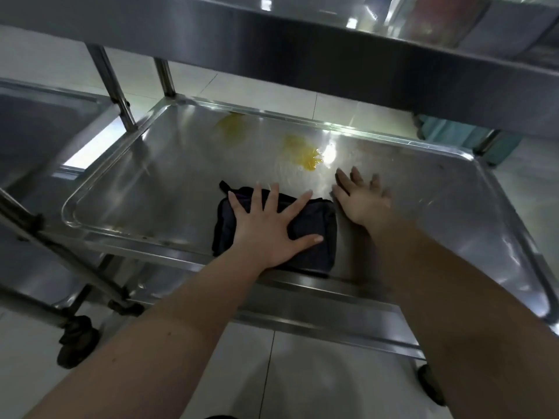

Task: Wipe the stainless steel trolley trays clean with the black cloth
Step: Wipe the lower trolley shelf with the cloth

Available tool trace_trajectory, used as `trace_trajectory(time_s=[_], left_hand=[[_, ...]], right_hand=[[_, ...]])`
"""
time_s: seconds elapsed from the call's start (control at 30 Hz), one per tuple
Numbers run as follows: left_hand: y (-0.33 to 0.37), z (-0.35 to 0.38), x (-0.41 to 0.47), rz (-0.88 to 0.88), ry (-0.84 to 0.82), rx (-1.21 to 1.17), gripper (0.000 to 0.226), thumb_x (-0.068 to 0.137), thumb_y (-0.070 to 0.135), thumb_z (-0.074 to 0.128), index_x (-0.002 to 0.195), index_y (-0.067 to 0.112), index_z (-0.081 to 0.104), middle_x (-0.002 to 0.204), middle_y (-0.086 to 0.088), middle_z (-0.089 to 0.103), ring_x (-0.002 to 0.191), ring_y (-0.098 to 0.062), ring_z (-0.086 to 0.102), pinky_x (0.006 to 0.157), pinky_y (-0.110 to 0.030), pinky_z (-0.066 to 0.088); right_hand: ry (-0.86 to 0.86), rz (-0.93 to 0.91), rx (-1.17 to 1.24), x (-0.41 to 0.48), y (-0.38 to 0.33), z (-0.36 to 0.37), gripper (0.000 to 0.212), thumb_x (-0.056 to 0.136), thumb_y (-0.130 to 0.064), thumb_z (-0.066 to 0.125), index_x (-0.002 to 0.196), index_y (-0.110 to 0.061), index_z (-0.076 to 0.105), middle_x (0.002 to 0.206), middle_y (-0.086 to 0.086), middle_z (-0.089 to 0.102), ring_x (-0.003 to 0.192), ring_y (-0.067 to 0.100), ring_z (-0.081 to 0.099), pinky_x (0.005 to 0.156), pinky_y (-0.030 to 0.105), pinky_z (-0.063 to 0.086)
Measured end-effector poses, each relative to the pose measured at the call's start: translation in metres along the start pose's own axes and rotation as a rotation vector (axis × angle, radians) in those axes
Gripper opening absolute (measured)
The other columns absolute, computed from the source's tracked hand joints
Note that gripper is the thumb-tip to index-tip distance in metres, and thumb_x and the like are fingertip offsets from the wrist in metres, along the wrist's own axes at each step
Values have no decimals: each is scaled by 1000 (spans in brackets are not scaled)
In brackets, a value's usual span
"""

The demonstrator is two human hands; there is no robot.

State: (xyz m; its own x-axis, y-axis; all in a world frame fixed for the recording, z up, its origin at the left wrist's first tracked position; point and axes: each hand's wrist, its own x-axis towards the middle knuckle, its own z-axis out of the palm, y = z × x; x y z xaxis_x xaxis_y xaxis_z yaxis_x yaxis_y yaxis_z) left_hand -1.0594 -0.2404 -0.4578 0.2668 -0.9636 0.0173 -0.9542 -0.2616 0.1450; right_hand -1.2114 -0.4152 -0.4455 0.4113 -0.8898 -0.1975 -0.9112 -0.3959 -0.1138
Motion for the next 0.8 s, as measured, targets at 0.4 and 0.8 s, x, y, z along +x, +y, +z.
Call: trace_trajectory(time_s=[0.4,0.8], left_hand=[[4,-2,124,11,-139,41,94,53,104,6,139,68,-10,163,7,-14,146,-43,-16,93,-82,-17],[-1,-11,171,11,-138,67,84,65,99,11,140,67,-10,164,7,-13,146,-44,-17,92,-82,-16]], right_hand=[[129,5,-76,31,7,18,52,98,-60,7,149,-55,-3,164,-14,-4,149,38,-2,113,66,1],[171,19,-42,36,12,21,50,99,-61,11,148,-59,3,163,-19,-1,150,36,-2,114,64,-5]])
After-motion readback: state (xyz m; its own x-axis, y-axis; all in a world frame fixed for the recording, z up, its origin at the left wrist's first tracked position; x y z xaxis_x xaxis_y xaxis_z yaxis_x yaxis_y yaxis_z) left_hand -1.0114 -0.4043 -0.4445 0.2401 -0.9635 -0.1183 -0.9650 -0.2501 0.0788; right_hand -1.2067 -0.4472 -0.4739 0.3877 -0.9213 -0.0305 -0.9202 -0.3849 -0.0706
